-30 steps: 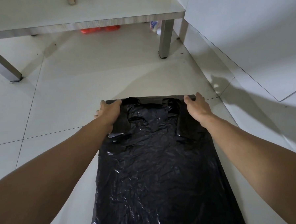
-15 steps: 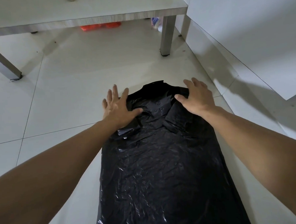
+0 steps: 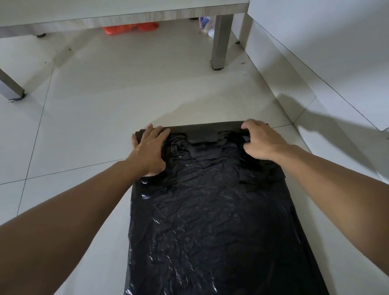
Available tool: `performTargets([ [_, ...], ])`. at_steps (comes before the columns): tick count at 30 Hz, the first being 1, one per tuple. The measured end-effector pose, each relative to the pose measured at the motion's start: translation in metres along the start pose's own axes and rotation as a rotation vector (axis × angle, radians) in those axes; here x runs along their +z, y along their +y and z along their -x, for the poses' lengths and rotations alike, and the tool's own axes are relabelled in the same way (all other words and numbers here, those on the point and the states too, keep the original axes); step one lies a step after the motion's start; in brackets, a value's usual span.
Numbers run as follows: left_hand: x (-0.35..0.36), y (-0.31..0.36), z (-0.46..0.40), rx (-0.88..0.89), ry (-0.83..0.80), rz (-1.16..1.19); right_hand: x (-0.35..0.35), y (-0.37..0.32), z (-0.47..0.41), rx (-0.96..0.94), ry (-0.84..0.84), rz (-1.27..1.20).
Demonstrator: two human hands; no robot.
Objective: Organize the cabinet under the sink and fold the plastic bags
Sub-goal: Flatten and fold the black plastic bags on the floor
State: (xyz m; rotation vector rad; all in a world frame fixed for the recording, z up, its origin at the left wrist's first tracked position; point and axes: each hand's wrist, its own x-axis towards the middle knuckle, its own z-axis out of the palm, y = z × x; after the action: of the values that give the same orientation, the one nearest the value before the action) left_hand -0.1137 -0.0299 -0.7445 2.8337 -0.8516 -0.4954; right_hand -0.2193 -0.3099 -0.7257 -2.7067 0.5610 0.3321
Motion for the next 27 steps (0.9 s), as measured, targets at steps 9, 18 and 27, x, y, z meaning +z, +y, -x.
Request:
performTargets([
  [9,-0.001,0.011,-0.006,0.149,0.170,-0.120,-0.021,-0.001,-0.015,-0.092,0.037,0.064],
  [18,0.031,-0.010,-0.004,0.172,-0.073,-0.268,0.024,0.018,-0.002,-0.095,-0.238,0.276],
  [27,0.020,-0.018,0.004,0.120,0.396,0.108,-0.030,0.023,-0.010,0.096,0.048,-0.021],
])
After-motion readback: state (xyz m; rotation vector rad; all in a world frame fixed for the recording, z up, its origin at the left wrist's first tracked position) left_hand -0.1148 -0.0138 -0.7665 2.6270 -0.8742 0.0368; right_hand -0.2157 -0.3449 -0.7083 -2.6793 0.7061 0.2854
